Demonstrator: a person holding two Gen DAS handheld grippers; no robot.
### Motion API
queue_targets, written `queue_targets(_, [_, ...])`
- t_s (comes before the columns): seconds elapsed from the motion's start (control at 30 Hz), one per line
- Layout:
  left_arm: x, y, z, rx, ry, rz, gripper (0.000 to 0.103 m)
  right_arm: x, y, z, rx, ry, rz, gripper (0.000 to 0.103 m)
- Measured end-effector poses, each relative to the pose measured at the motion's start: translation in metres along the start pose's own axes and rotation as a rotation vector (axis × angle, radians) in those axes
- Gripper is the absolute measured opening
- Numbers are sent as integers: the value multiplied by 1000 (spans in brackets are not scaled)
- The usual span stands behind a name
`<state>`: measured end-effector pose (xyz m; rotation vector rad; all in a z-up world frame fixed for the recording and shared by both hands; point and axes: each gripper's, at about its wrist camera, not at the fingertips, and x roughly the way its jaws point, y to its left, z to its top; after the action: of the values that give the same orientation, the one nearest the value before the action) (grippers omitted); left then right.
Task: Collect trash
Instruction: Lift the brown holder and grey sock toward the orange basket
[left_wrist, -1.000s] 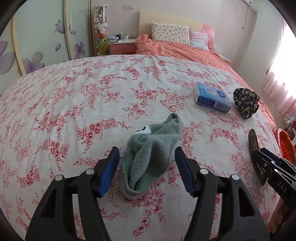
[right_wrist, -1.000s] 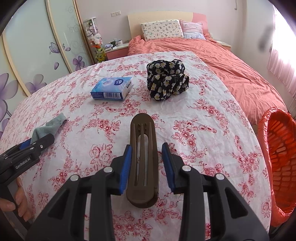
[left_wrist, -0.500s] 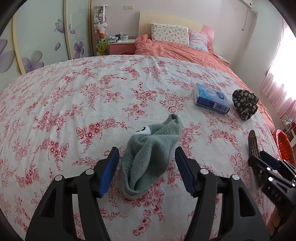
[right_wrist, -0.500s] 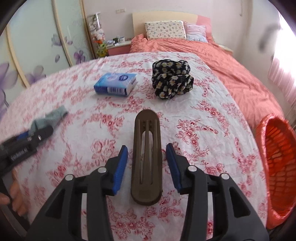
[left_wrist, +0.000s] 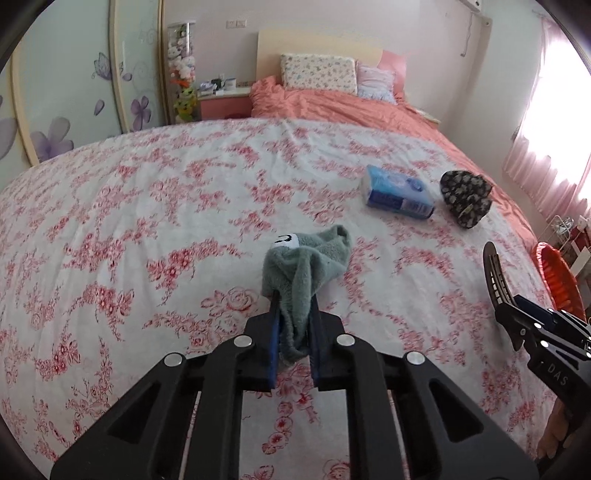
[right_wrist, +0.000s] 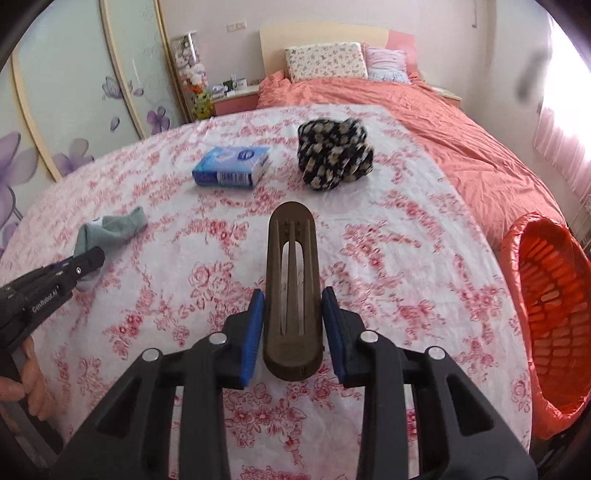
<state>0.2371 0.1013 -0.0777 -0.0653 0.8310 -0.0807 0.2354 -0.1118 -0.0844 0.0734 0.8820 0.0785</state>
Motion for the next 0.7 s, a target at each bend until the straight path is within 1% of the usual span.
queue_targets(0.17, [-12,-8,8,7,-40,-14,12,-13,-4,5,11,-31,6,32])
queue_targets(0.3, [-22,-16,13,20,-67,-10,12,-27,-7,8,19,-56,7,32])
queue_targets(0.47, [-37,-36,17,66,-102,-3,12,-47,-15,10,23,-89,-3,32])
queue_targets(0.7, [-59,-70,21,130,-146,-16,12,-77,-33,8,49,-144,-28,32])
